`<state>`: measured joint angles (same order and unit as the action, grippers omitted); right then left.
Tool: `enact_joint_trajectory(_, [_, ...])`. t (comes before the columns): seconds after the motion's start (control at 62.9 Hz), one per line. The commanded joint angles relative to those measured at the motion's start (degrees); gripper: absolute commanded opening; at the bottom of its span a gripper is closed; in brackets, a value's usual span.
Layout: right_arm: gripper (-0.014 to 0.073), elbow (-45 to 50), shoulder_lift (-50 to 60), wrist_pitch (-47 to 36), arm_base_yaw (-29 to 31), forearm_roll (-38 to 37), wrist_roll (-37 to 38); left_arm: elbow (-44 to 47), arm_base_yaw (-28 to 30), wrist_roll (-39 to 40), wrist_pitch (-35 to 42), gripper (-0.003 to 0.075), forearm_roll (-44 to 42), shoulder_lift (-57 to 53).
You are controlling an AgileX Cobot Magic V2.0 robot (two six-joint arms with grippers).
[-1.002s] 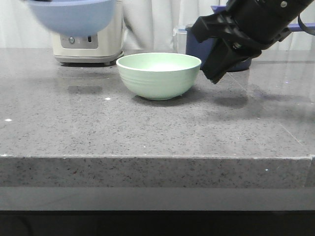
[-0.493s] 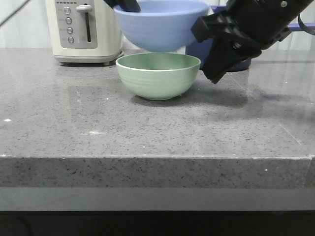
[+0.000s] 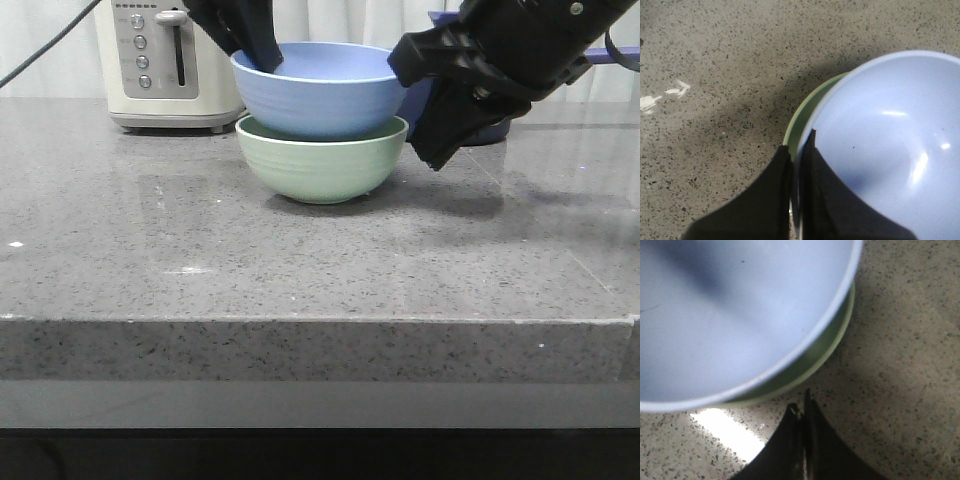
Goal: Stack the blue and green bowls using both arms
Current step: 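Lower the blue bowl into the green bowl and open the left gripper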
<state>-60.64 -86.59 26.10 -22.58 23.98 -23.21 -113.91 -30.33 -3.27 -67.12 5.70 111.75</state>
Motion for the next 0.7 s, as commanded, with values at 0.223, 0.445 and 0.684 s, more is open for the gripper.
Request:
enact_joint_trajectory(0.223, [-0.0063, -1.89, 1.96, -2.41, 0.27, 0.93, -0.60, -2.14, -0.42, 0.40, 2.43, -0.0020, 0.57, -0.90])
enact_joint_trajectory(0.445, [-0.0063, -1.89, 1.96, -2.41, 0.27, 0.93, -0.60, -2.14, -0.42, 0.40, 2.31, -0.0019, 2.47, -0.76])
enact_joint_trajectory(0.684, [-0.0063, -1.89, 1.96, -2.41, 0.27, 0.93, -0.60, -2.14, -0.42, 0.40, 2.40, 0.0128, 2.59, -0.76])
